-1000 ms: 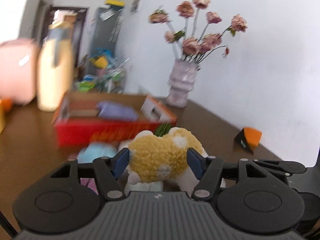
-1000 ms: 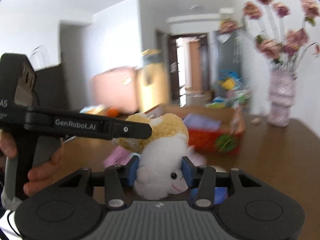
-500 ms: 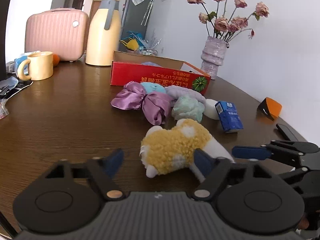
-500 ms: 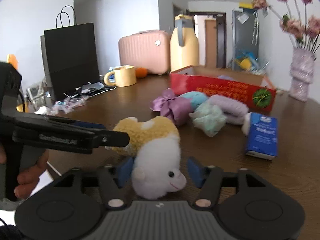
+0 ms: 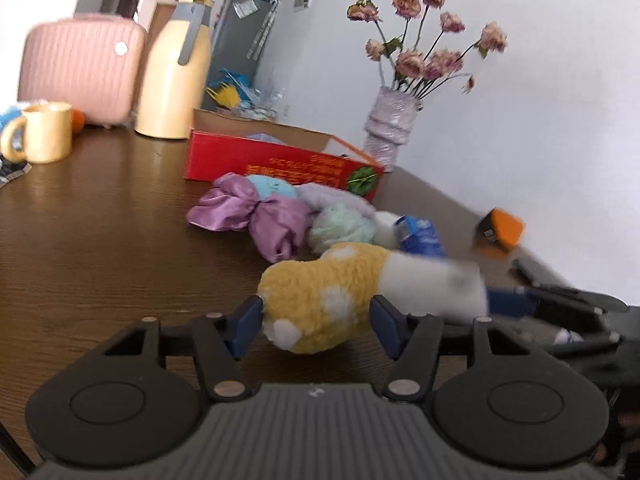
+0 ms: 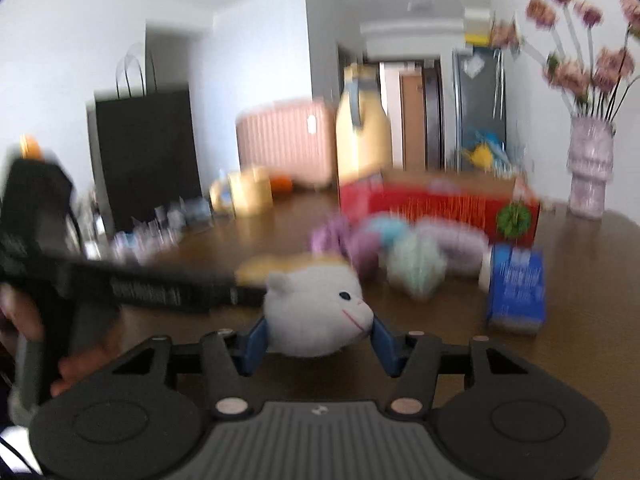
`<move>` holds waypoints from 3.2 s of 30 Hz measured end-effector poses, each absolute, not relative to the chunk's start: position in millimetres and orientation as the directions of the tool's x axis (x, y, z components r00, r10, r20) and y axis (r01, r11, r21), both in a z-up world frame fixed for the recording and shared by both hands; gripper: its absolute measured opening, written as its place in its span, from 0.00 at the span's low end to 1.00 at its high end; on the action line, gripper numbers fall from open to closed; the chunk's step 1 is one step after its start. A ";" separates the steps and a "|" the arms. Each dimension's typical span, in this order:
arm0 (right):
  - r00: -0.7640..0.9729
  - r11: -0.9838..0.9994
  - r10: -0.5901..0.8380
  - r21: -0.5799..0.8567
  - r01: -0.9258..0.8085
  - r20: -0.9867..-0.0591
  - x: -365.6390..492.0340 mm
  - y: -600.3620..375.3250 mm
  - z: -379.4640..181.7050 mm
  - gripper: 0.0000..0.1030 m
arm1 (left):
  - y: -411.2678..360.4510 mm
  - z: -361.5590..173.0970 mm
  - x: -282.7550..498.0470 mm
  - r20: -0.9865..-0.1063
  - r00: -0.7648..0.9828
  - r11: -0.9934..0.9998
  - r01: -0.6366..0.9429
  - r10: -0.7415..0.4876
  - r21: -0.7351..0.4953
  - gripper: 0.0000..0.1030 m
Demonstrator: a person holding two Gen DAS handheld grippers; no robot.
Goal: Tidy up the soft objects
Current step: 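Carry the plush toy toward the cardboard box with both tools, then lower the plush toy into the box and open both tools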
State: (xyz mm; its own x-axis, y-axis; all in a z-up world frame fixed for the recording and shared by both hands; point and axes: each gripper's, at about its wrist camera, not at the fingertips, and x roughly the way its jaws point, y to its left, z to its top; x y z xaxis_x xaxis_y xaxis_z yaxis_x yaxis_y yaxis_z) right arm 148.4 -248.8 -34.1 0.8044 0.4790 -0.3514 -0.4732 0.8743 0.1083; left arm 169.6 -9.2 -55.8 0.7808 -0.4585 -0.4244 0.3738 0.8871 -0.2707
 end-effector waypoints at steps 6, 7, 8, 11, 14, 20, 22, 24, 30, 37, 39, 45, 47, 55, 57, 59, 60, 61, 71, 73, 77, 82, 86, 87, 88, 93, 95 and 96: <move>0.833 0.880 0.476 0.136 -0.456 -0.281 165.3 -252.7 6.4 0.52 | -2.7 -42.0 179.8 -0.395 0.738 0.829 0.409 -0.547 -0.382 0.49; 0.838 0.887 0.462 0.146 -0.438 -0.292 173.8 -251.3 10.3 0.52 | -3.6 -42.7 185.1 -0.411 0.728 0.827 0.403 -0.549 -0.391 0.49; 0.838 0.894 0.448 0.164 -0.417 -0.311 182.9 -250.2 14.1 0.51 | -3.9 -43.4 191.4 -0.432 0.710 0.823 0.396 -0.555 -0.406 0.49; 0.809 0.892 0.449 0.236 -0.385 -0.379 212.4 -248.2 16.0 0.51 | -2.1 -45.0 203.0 -0.459 0.691 0.821 0.380 -0.558 -0.426 0.49; 0.800 0.907 0.419 0.242 -0.345 -0.430 244.9 -241.5 6.5 0.53 | -3.0 -49.7 216.6 -0.483 0.708 0.850 0.352 -0.516 -0.392 0.63; 0.795 0.900 0.427 0.293 -0.324 -0.432 295.1 -238.2 -11.5 0.56 | 1.2 -56.2 239.1 -0.466 0.736 0.857 0.313 -0.491 -0.409 0.65; 0.801 0.897 0.428 0.303 -0.321 -0.419 300.4 -241.8 -16.2 0.57 | 3.0 -56.9 246.1 -0.467 0.748 0.865 0.290 -0.472 -0.410 0.65; 0.803 0.886 0.448 0.319 -0.338 -0.393 299.9 -248.6 -21.7 0.60 | 4.3 -57.5 250.0 -0.469 0.772 0.885 0.255 -0.429 -0.390 0.65; 0.770 0.866 0.488 0.338 -0.368 -0.412 291.8 -248.9 -45.7 0.55 | 6.6 -66.6 254.9 -0.484 0.805 0.918 0.179 -0.344 -0.354 0.59; 0.761 0.861 0.489 0.372 -0.346 -0.425 270.1 -258.3 -49.7 0.47 | 23.9 -53.2 231.8 -0.419 0.781 0.842 0.241 -0.464 -0.483 0.64; 0.752 0.852 0.499 0.403 -0.334 -0.432 264.1 -262.5 -54.0 0.47 | 18.4 -55.6 224.2 -0.420 0.751 0.820 0.277 -0.510 -0.500 0.64; 0.750 0.834 0.508 0.461 -0.304 -0.423 254.3 -268.2 -60.5 0.53 | 5.9 -71.2 228.5 -0.451 0.704 0.794 0.272 -0.549 -0.543 0.54; 0.738 0.813 0.520 0.514 -0.274 -0.430 255.5 -273.7 -62.1 0.53 | 7.6 -71.4 230.5 -0.453 0.684 0.775 0.268 -0.571 -0.572 0.52; 0.719 0.770 0.560 0.578 -0.270 -0.411 239.5 -283.4 -61.0 0.42 | 2.7 -66.5 212.0 -0.451 0.681 0.765 0.257 -0.577 -0.590 0.49; 0.746 0.769 0.553 0.572 -0.285 -0.372 231.1 -288.5 -49.4 0.42 | -0.3 -53.9 208.1 -0.421 0.691 0.757 0.285 -0.588 -0.588 0.49; 0.775 0.772 0.538 0.562 -0.297 -0.331 231.0 -295.8 -31.1 0.42 | -8.0 -35.6 211.8 -0.390 0.704 0.757 0.325 -0.594 -0.567 0.49; 0.791 0.780 0.528 0.544 -0.309 -0.308 236.8 -300.8 -18.2 0.42 | -13.2 -23.8 218.3 -0.372 0.708 0.756 0.350 -0.600 -0.553 0.49; 0.804 0.790 0.518 0.524 -0.320 -0.291 245.8 -306.0 -4.9 0.42 | -19.4 -10.9 228.8 -0.357 0.710 0.755 0.374 -0.607 -0.540 0.49; 0.812 0.879 0.440 0.369 -0.302 -0.383 463.4 -362.9 81.8 0.41 | -104.4 69.0 449.3 -0.381 0.676 0.745 0.390 -0.631 -0.541 0.48; 0.790 0.883 0.430 0.386 -0.268 -0.436 505.2 -371.3 69.6 0.41 | -116.9 54.6 489.4 -0.417 0.642 0.740 0.386 -0.644 -0.551 0.48; 0.746 0.907 0.387 0.370 -0.202 -0.541 564.8 -374.3 32.0 0.38 | -142.7 14.3 547.1 -0.513 0.604 0.778 0.331 -0.609 -0.534 0.49; 0.735 0.960 0.271 0.230 -0.159 -0.622 581.3 -354.6 -11.5 0.37 | -159.7 -26.3 569.8 -0.623 0.549 0.829 0.315 -0.557 -0.462 0.50; 0.765 0.990 0.141 0.079 -0.118 -0.629 572.3 -337.8 -10.2 0.37 | -162.3 -36.1 569.2 -0.646 0.534 0.838 0.324 -0.546 -0.440 0.54; 0.773 0.992 0.120 0.052 -0.112 -0.622 566.8 -335.1 -5.1 0.37 | -160.0 -33.7 566.3 -0.645 0.542 0.842 0.322 -0.539 -0.433 0.54; 0.783 0.993 0.108 0.035 -0.109 -0.613 563.4 -333.9 0.9 0.37 | -156.8 -29.3 561.9 -0.641 0.549 0.843 0.321 -0.536 -0.431 0.54; 0.830 0.991 0.127 0.038 -0.127 -0.543 520.0 -336.2 52.7 0.43 | -121.5 32.5 521.4 -0.566 0.653 0.861 0.333 -0.504 -0.384 0.66; 0.845 0.990 0.130 0.025 -0.138 -0.519 503.8 -339.9 72.7 0.45 | -104.9 59.5 498.7 -0.537 0.708 0.887 0.330 -0.459 -0.322 0.69; 0.853 0.990 0.130 0.013 -0.144 -0.506 493.6 -339.7 82.4 0.45 | -94.4 72.0 484.6 -0.520 0.741 0.905 0.319 -0.423 -0.281 0.73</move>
State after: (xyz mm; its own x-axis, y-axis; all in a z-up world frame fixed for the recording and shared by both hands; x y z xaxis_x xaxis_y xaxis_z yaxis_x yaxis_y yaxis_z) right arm 493.6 -339.7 82.4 0.8526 0.1303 -0.5061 -0.1436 0.9896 0.0130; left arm 484.6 -94.4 72.0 0.7414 -0.4235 -0.5205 0.3195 0.9049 -0.2812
